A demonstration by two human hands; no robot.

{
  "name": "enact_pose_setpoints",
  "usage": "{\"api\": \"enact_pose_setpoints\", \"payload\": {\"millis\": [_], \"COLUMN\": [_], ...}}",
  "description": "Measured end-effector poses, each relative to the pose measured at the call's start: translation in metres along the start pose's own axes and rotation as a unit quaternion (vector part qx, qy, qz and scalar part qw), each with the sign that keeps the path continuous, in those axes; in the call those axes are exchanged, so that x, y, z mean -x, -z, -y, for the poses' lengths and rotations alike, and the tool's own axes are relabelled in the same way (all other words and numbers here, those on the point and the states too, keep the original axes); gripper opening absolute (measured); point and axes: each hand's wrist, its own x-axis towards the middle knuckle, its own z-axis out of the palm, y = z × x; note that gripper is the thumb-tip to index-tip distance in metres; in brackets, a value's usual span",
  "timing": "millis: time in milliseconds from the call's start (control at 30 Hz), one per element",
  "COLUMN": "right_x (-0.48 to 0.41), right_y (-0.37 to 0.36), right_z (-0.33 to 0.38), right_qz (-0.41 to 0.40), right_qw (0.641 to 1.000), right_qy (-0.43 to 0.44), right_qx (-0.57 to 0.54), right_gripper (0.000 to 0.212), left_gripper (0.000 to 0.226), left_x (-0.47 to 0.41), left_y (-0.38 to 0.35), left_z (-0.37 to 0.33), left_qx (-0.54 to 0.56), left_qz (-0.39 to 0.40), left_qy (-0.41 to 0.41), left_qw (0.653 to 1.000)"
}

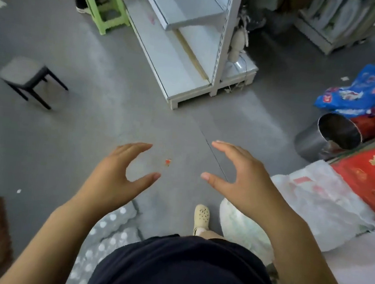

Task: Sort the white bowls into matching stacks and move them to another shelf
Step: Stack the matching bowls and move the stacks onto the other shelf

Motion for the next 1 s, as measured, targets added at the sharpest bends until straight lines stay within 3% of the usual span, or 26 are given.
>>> {"api": "enact_pose_setpoints", "payload": {"millis": [233,533,1000], "right_x": [-0.082,-0.172,-0.386], "right_y": [0.050,0.047,0.029], "right_z": [-0.035,-0.025,0.061], "right_qz": [0.064,0.149,0.112], "right_qw": [0.996,0.984,0.986], "right_qy": [0.049,0.099,0.122], "right_qx": [0.026,0.001,0.020], "right_gripper": [0.064,0.065,0.063], "left_gripper": [0.067,0.075,0.071], "left_x": [-0.057,-0.078,-0.268], "left_y": [-0.013,-0.001,0.089], "left_z": [-0.033,-0.030,0.062], "left_qx": [0.010,0.012,0.009], "left_qz": [-0.059,-0.084,-0.104], "left_qy": [0.079,0.177,0.135], "left_qw": [0.995,0.981,0.985]}}
